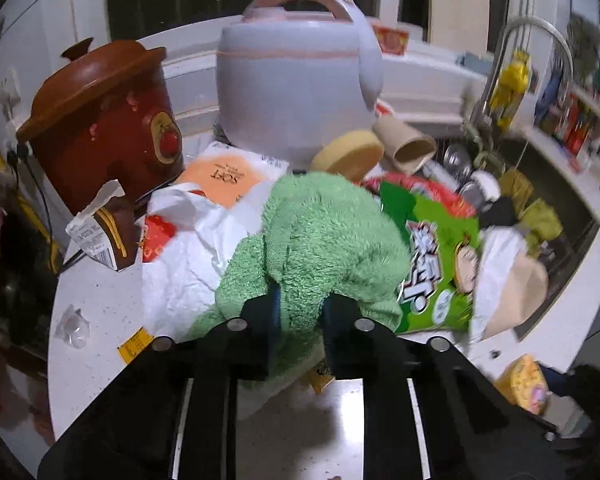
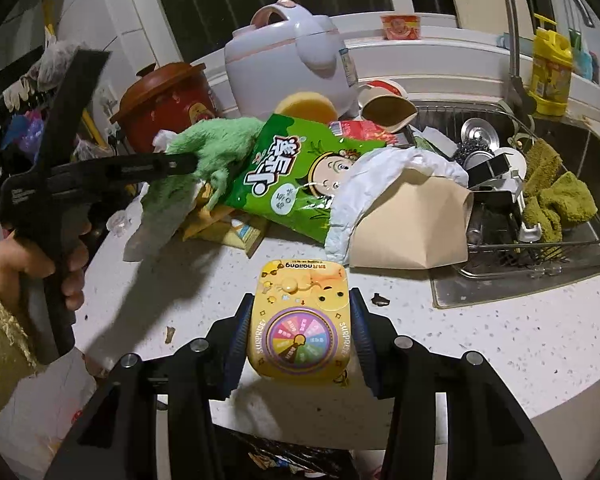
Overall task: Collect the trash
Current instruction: 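Grasp the yellow toy box with the right tool while the left tool grasps the green towel, then carry the yellow toy box and green towel down and drop them into the trash bag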
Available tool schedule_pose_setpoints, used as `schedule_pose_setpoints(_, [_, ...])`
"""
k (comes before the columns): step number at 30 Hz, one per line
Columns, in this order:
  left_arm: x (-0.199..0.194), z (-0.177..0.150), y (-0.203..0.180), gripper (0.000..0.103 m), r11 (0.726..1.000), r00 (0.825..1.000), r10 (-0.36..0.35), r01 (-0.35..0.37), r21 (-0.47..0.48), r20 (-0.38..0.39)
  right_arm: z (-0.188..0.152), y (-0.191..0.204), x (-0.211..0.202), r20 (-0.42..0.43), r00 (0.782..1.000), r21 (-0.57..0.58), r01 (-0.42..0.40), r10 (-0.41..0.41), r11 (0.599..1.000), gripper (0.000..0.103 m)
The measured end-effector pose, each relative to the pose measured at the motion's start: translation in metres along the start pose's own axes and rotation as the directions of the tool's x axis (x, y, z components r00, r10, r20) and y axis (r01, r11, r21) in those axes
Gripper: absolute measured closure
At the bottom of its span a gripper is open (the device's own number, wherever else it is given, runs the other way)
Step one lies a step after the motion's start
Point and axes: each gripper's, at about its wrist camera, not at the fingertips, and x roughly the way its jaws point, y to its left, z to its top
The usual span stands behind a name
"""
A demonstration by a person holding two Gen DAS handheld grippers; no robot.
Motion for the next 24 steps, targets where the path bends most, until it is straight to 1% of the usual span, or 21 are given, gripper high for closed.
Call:
schedule_pose_setpoints(1, [-0.012, 0.002, 0.005, 0.088, 0.999, 0.999, -0.028, 0.029, -0.022, 0.028, 0.002, -0.001, -0.001, 0.004, 1.000, 0.004, -0.002, 0.002, 1.000, 0.057])
schedule_pose_setpoints(3, [-0.030, 0.008, 0.008, 0.088, 0.997, 0.995, -0.061, 0.064, -0.038, 0.074, 0.005, 0.000, -0.004, 0.018, 1.000, 0.007, -0.010, 0.010, 1.000, 0.057])
schedule_pose_setpoints(5, [-0.059, 0.016, 0.015, 0.088, 0.991, 0.984, -0.105, 0.115, -0.068, 0.143, 0.011, 0.002, -0.005, 0.027, 0.999, 0.007, -0.018, 0.018, 1.000, 0.057])
schedule_pose_setpoints(6, [-0.074, 0.020, 0.019, 0.088, 0.987, 0.976, -0.123, 0.139, -0.076, 0.180, 0.014, 0.004, -0.007, 0.034, 0.999, 0.004, -0.024, 0.024, 1.000, 0.057])
schedule_pose_setpoints(7, [-0.086, 0.023, 0.022, 0.088, 0.986, 0.969, -0.130, 0.149, -0.079, 0.210, 0.017, 0.006, -0.008, 0.041, 0.999, 0.001, -0.027, 0.027, 1.000, 0.057])
schedule_pose_setpoints(8, [-0.107, 0.027, 0.027, 0.088, 0.983, 0.956, -0.140, 0.165, -0.081, 0.258, 0.020, 0.008, -0.009, 0.049, 0.998, -0.001, -0.031, 0.031, 1.000, 0.057])
schedule_pose_setpoints(9, [-0.119, 0.029, 0.030, 0.088, 0.980, 0.947, -0.150, 0.180, -0.083, 0.284, 0.023, 0.011, -0.011, 0.056, 0.998, -0.002, -0.038, 0.038, 0.999, 0.057])
schedule_pose_setpoints(10, [-0.134, 0.030, 0.034, 0.088, 0.977, 0.934, -0.163, 0.199, -0.083, 0.317, 0.027, 0.014, -0.013, 0.064, 0.997, -0.005, -0.045, 0.045, 0.999, 0.057])
schedule_pose_setpoints(11, [-0.152, 0.031, 0.038, 0.088, 0.974, 0.917, -0.178, 0.217, -0.071, 0.358, 0.030, 0.018, -0.015, 0.074, 0.996, -0.010, -0.052, 0.052, 0.999, 0.057])
schedule_pose_setpoints(12, [-0.167, 0.031, 0.041, 0.088, 0.975, 0.906, -0.175, 0.213, -0.059, 0.385, 0.034, 0.023, -0.018, 0.086, 0.995, -0.023, -0.056, 0.058, 0.998, 0.057])
schedule_pose_setpoints(13, [-0.178, 0.032, 0.044, 0.088, 0.975, 0.900, -0.173, 0.213, -0.058, 0.400, 0.036, 0.028, -0.020, 0.092, 0.994, -0.033, -0.060, 0.062, 0.998, 0.057])
schedule_pose_setpoints(14, [-0.196, 0.030, 0.050, 0.088, 0.971, 0.886, -0.185, 0.231, -0.060, 0.425, 0.038, 0.032, -0.023, 0.097, 0.993, -0.037, -0.068, 0.071, 0.997, 0.057])
schedule_pose_setpoints(15, [-0.205, 0.028, 0.054, 0.088, 0.969, 0.878, -0.190, 0.240, -0.060, 0.438, 0.039, 0.036, -0.024, 0.099, 0.992, -0.041, -0.079, 0.082, 0.996, 0.057])
schedule_pose_setpoints(16, [-0.221, 0.021, 0.058, 0.088, 0.969, 0.868, -0.190, 0.241, -0.056, 0.459, 0.041, 0.042, -0.028, 0.103, 0.990, -0.049, -0.096, 0.100, 0.994, 0.057])
schedule_pose_setpoints(18, [-0.244, 0.004, 0.064, 0.088, 0.970, 0.857, -0.196, 0.240, -0.033, 0.476, 0.042, 0.052, -0.036, 0.111, 0.986, -0.070, -0.121, 0.128, 0.990, 0.057])
schedule_pose_setpoints(20, [-0.265, -0.019, 0.067, 0.088, 0.974, 0.859, -0.197, 0.226, -0.005, 0.472, 0.040, 0.067, -0.047, 0.108, 0.979, -0.113, -0.163, 0.175, 0.980, 0.057])
schedule_pose_setpoints(22, [-0.281, -0.050, 0.071, 0.088, 0.970, 0.865, -0.225, 0.243, 0.016, 0.448, 0.036, 0.080, -0.057, 0.098, 0.973, -0.158, -0.194, 0.211, 0.968, 0.057])
schedule_pose_setpoints(23, [-0.283, -0.062, 0.075, 0.088, 0.968, 0.872, -0.231, 0.249, 0.017, 0.431, 0.033, 0.087, -0.062, 0.085, 0.969, -0.180, -0.216, 0.234, 0.960, 0.057])
schedule_pose_setpoints(24, [-0.286, -0.079, 0.077, 0.088, 0.966, 0.883, -0.240, 0.256, 0.014, 0.402, 0.029, 0.092, -0.065, 0.069, 0.965, -0.197, -0.234, 0.252, 0.952, 0.057])
